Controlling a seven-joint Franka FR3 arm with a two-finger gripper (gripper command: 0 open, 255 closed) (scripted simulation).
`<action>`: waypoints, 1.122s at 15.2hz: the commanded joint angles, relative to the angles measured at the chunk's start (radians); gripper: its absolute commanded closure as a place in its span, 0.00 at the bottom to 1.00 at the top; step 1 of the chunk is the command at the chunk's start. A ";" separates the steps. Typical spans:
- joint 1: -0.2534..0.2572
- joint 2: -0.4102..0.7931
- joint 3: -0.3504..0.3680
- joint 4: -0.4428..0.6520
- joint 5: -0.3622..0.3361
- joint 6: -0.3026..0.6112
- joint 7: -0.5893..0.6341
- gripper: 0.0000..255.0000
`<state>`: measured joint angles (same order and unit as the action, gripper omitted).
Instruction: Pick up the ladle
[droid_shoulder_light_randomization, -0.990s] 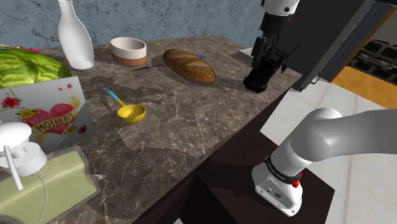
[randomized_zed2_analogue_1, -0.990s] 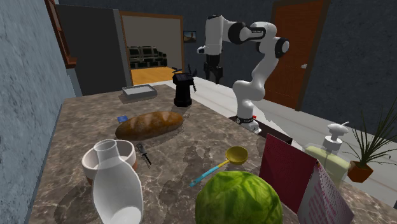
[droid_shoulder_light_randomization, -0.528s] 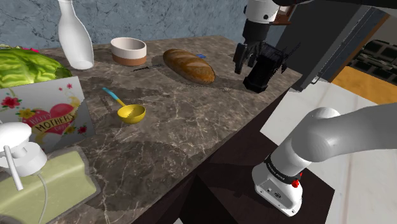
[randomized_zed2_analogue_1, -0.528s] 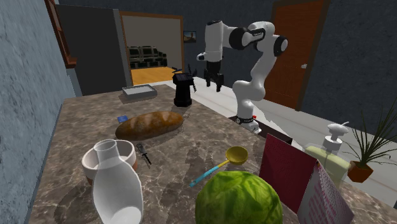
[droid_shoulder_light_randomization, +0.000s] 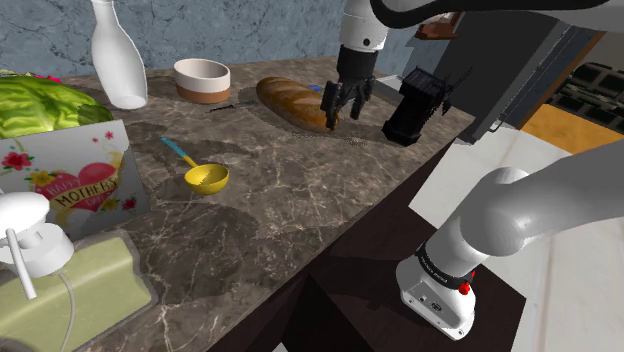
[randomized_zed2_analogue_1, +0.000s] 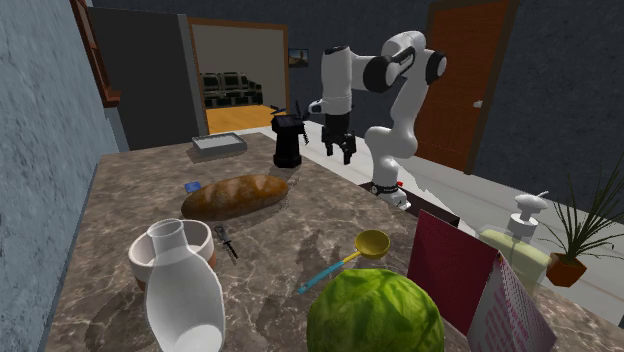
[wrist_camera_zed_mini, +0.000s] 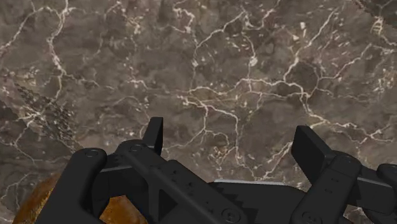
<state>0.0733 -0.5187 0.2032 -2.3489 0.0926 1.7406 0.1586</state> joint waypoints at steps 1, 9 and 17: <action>0.011 0.059 0.028 0.027 0.023 0.039 0.034 0.00; 0.047 0.297 0.122 0.151 0.067 0.179 0.154 0.00; 0.092 0.563 0.193 0.346 0.042 0.279 0.282 0.00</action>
<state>0.1591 0.0158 0.3898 -2.0297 0.1385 2.0138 0.4258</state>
